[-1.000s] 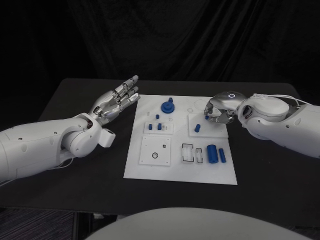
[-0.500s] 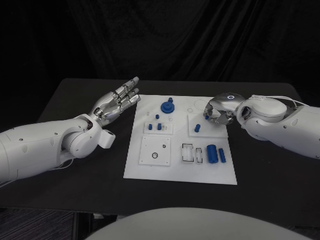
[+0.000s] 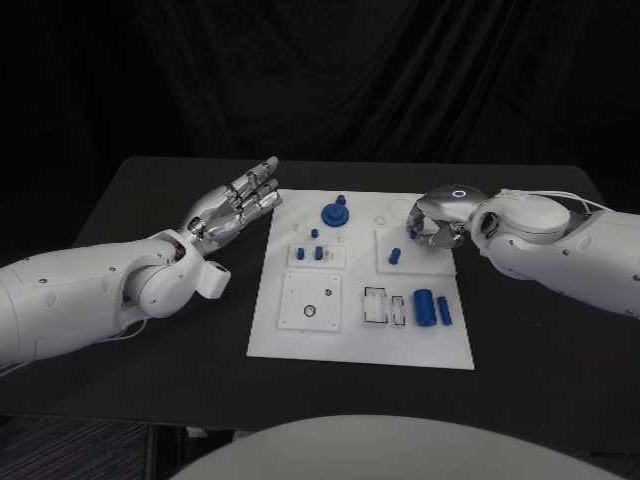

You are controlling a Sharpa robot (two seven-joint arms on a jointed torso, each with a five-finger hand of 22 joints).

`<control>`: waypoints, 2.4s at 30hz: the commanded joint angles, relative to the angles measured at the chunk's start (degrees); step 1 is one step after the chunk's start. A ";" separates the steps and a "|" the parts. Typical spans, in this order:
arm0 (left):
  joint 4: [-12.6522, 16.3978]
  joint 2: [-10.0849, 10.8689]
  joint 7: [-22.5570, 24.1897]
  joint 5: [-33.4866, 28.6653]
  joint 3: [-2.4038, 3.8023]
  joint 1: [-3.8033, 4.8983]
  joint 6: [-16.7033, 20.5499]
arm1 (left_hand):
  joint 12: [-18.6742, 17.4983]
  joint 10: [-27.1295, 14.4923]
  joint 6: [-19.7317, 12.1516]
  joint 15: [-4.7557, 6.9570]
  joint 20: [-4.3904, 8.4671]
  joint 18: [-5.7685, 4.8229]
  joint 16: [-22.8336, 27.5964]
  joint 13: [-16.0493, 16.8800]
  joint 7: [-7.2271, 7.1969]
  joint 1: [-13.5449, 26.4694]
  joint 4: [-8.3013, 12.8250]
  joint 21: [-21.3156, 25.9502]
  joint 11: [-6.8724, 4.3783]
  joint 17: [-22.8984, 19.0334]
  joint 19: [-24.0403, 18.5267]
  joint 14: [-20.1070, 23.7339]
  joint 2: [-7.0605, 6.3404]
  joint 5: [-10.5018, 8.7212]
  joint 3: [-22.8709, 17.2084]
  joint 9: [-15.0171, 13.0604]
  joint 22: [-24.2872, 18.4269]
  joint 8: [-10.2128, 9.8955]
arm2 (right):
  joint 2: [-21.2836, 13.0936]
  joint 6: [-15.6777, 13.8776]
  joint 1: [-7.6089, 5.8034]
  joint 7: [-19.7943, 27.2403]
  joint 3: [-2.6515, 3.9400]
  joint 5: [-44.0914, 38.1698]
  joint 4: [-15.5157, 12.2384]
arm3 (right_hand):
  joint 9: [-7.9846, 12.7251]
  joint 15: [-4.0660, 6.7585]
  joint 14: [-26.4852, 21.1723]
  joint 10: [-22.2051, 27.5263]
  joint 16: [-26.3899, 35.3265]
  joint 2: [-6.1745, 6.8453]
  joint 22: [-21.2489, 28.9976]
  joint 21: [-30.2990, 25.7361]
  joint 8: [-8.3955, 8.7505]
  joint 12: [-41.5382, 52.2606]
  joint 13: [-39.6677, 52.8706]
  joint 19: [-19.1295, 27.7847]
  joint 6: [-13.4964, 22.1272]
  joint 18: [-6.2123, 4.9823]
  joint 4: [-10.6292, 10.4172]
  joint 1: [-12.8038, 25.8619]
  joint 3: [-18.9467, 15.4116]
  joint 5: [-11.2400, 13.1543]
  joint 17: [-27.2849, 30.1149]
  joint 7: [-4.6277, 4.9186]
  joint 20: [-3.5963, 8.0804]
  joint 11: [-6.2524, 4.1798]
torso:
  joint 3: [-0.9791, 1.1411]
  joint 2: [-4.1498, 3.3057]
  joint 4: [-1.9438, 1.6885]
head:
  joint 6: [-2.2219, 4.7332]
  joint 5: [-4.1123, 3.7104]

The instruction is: Assemble the parts on the task board

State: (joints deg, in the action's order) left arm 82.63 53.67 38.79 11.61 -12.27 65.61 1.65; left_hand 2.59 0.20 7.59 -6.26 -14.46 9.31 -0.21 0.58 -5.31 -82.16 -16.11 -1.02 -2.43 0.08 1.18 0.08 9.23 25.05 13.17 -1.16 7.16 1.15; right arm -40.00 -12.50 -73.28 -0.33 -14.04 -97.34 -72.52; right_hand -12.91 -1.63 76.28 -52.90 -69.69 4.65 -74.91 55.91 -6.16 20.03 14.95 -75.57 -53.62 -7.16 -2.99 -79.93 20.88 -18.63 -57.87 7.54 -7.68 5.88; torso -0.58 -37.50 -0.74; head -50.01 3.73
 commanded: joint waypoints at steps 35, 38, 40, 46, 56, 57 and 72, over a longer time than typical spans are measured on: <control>-0.80 -0.58 3.82 -0.31 0.06 -0.27 -2.12 | 0.49 -0.11 0.46 -1.70 -1.41 0.98 0.21 0.05 1.05 -2.09 1.43 -0.26 1.72 -0.08 0.44 -0.08 0.34 1.35 0.03 -0.12 0.61 0.16 | 0.16 0.08 0.51 0.57 -0.12 3.24 -0.21 | -1.04 0.48 -0.01 -2.28 0.02 0.46 -6.49 -0.37 -0.41 -0.01 -0.47 0.01 -0.79 0.62 1.51 -1.41 1.23 -1.45 0.64 1.36 0.61 -0.24 | 0.00 -0.03 0.04 | 0.01 0.21; -0.82 -0.61 3.73 -0.31 0.06 -0.29 -2.21 | 0.49 -0.11 0.43 -1.94 -1.60 1.00 0.21 0.05 1.14 -2.23 1.56 -0.32 1.93 -0.08 0.55 -0.08 0.45 1.43 0.03 -0.11 0.84 0.15 | 0.19 0.43 0.51 0.53 -0.12 3.25 -0.22 | -1.31 0.51 -0.08 -2.48 0.05 0.34 -6.53 -0.24 -0.74 0.42 -0.23 0.03 -1.54 0.64 1.91 -1.66 1.32 -1.93 0.72 1.43 0.65 -0.27 | -0.02 -0.03 0.01 | 0.01 0.16; -0.83 -0.63 3.67 -0.31 0.06 -0.30 -2.27 | 0.50 -0.11 0.47 -2.04 -1.69 1.00 0.21 0.05 1.20 -2.29 1.62 -0.36 2.00 -0.08 0.62 -0.08 0.49 1.46 0.03 -0.12 0.98 0.16 | 0.22 0.71 0.52 0.53 -0.12 3.25 -0.26 | -1.33 0.51 -0.09 -2.48 0.05 0.33 -6.52 -0.29 -0.76 0.44 -0.21 0.06 -1.61 0.63 1.95 -1.68 1.33 -1.97 0.73 1.44 0.66 -0.27 | -0.03 -0.06 0.00 | 0.01 0.20; -0.88 -0.69 3.49 -0.31 0.06 -0.33 -2.39 | 0.64 -0.10 0.63 -2.29 -1.91 1.02 0.21 0.08 1.47 -2.48 1.83 -0.46 2.33 -0.08 0.81 -0.08 0.62 1.61 0.05 -0.14 1.31 0.19 | 0.27 0.75 0.53 0.67 -0.12 3.25 -0.26 | -1.49 0.53 -0.08 -2.56 0.02 0.26 -6.55 -0.17 -0.96 0.62 -0.11 0.04 -2.08 0.64 2.24 -1.89 1.42 -2.26 0.73 1.51 0.68 -0.25 | -0.05 -0.04 0.02 | 0.01 0.26; -1.12 -0.85 3.31 -0.31 0.06 -0.40 -2.60 | 0.72 -0.08 0.78 -2.49 -2.03 1.03 0.21 0.10 1.65 -2.59 1.98 -0.58 2.61 -0.08 1.02 -0.08 0.75 1.73 0.04 -0.17 1.72 0.22 | 0.36 -0.38 0.54 1.28 -0.12 3.25 -0.31 | -2.30 0.73 0.12 -3.77 -0.19 -0.34 -6.73 0.74 -1.87 1.35 0.19 -0.20 -4.22 0.75 3.21 -2.42 1.64 -2.84 0.55 1.27 0.83 -0.55 | -0.01 -0.05 0.01 | 0.01 0.25; -1.13 -0.86 3.29 -0.31 0.06 -0.41 -2.62 | 0.72 -0.08 0.78 -2.49 -2.03 1.03 0.21 0.10 1.65 -2.59 1.98 -0.58 2.61 -0.08 1.02 -0.08 0.75 1.73 0.04 -0.17 1.72 0.22 | 0.37 -0.51 0.55 1.36 -0.12 3.25 -0.30 | -2.36 0.77 0.16 -3.89 -0.23 -0.39 -6.76 0.87 -1.93 1.39 0.20 -0.26 -4.36 0.76 3.27 -2.44 1.63 -2.83 0.51 1.21 0.85 -0.61 | 0.00 -0.04 0.00 | 0.01 0.26; -1.33 -0.76 2.92 -0.31 0.06 -0.56 -2.68 | 0.82 -0.06 0.84 -2.64 -2.09 1.02 0.19 0.12 1.77 -2.70 2.09 -0.65 2.87 -0.08 1.15 -0.10 0.93 1.78 -0.01 -0.18 1.86 0.23 | -0.09 -4.46 0.51 2.45 -0.11 3.25 -0.71 | -3.28 1.35 0.04 -5.72 0.47 -1.02 -6.74 1.16 -2.65 1.64 0.17 -0.33 -6.14 0.75 3.63 -2.24 1.26 -2.21 1.62 0.55 1.34 -1.31 | 0.00 0.00 0.04 | 0.01 0.42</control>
State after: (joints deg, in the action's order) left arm 81.25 52.94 38.83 11.56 -12.27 65.14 -0.30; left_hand 3.06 0.20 8.40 -8.51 -16.29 9.30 -0.21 0.63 -4.07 -84.43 -14.28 -1.46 0.00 0.10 2.19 -0.13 10.14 26.55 13.08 -1.24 8.98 1.15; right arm -40.04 -14.50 -72.93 1.17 -14.17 -94.08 -72.85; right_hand -16.14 -0.62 76.27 -58.18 -69.42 4.21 -74.90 57.24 -8.43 21.56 15.10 -75.87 -59.24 -7.15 0.33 -82.35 22.28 -21.03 -56.28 8.03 -6.56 4.71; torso -0.58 -37.52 -0.73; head -50.01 4.15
